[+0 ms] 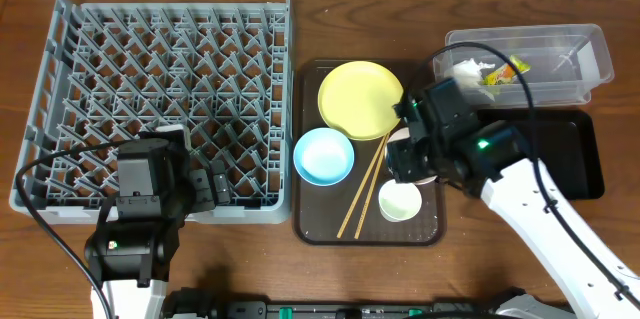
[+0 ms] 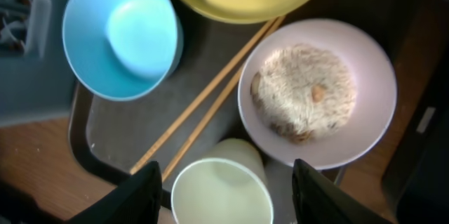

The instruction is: Sort waste into correct bins and load items into the dishwasher rack

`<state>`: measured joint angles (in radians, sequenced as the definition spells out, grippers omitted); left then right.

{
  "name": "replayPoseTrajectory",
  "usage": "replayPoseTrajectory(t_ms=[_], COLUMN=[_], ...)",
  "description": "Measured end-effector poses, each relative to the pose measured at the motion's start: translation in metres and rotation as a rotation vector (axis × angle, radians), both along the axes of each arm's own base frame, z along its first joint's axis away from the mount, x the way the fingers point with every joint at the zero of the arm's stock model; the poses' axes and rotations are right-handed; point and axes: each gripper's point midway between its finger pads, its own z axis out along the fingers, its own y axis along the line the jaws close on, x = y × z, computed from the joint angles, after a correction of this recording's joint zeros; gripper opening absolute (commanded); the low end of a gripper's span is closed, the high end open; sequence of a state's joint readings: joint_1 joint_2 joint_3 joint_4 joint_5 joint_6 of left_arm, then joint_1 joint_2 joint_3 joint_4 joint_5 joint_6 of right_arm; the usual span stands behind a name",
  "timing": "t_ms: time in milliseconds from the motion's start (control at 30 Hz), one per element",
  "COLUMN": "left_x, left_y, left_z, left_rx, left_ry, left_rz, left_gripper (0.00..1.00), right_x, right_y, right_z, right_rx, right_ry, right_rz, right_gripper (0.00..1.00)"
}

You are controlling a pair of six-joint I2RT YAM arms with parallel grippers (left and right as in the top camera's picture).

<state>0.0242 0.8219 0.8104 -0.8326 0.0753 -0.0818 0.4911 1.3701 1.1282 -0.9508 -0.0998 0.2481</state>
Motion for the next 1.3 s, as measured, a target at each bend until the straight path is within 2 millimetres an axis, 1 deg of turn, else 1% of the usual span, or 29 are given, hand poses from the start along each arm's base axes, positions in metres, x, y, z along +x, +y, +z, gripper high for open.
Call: replayPoseTrajectory(t_ms=[200, 333, 500, 567, 633, 700, 833, 933, 1300], left_x=[0.000, 0.000, 0.000, 0.000, 0.000, 0.000, 0.000, 0.000, 0.000], left_y=[0.000, 0.000, 0.000, 0.000, 0.000, 0.000, 0.000, 0.000, 0.000], left_z=[0.000, 0.000, 0.000, 0.000, 0.000, 0.000, 0.000, 0.000, 0.000], left_rx=[0.000, 0.000, 0.000, 0.000, 0.000, 0.000, 0.000, 0.000, 0.000], left_ry=[0.000, 0.000, 0.000, 0.000, 0.000, 0.000, 0.000, 0.000, 0.000], left_rz=[0.000, 0.000, 0.000, 0.000, 0.000, 0.000, 0.000, 0.000, 0.000], left_gripper=[0.96, 0.96, 0.96, 0.96, 0.96, 0.96, 0.96, 0.96, 0.96], right_x=[-0.013, -0.022, -0.041, -0.048, -0.051, -0.051, -0.047, -0.039, -0.042], right_y=[-0.021, -0.029, -0.039, -0.043, -0.044, -0.044, -0.040, -0.031, -0.018], right_z=[-0.012, -0.025, -0.050, -0.060, -0.067, -0.072, -0.076, -0.074, -0.073], right_rx=[-0.106, -0.134, -0.168, -0.179, -0.182, -0.178, -0.150, -0.103, -0.038], right_ry=[0.050, 0.090, 0.165, 0.191, 0.201, 0.200, 0.186, 0.164, 0.190], right_rz=[-0.067, -0.104, -0.145, -0.164, -0.173, -0.184, -0.198, -0.194, -0.177], right_gripper=[0.55, 0.53, 0.40, 0.37, 0.29, 0.18, 0.13, 0.01, 0.01])
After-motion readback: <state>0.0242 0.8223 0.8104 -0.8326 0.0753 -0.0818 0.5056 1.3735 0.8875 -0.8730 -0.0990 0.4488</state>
